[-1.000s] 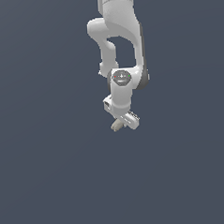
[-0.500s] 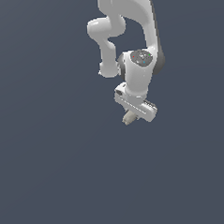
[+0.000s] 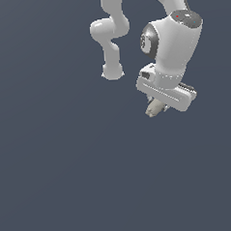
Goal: Pick up the object and move it to a goal position.
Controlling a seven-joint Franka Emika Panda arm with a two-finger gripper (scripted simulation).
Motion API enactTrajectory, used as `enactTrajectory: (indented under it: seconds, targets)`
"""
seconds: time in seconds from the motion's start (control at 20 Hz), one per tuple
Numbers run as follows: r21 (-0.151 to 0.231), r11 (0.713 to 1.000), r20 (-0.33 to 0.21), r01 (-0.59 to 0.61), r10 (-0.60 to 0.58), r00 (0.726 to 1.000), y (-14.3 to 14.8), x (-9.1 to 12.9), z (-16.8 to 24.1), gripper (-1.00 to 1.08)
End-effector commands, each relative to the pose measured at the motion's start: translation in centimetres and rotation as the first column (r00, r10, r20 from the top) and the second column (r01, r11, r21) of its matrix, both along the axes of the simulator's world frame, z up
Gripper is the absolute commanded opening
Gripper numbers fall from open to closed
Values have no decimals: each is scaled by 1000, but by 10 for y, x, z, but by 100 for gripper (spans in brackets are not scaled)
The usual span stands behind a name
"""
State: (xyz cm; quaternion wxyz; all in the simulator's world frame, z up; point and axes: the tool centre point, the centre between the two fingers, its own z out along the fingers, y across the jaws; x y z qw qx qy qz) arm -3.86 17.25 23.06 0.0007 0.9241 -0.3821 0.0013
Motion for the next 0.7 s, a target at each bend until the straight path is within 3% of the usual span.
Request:
enactTrajectory:
  seconds: [0.0,0.65]
  targets:
    - [0,1000,-1,1,-1,1000,18,3,23,-100]
    - [2,1000,-2,0,0,1000,70,18,90,-100]
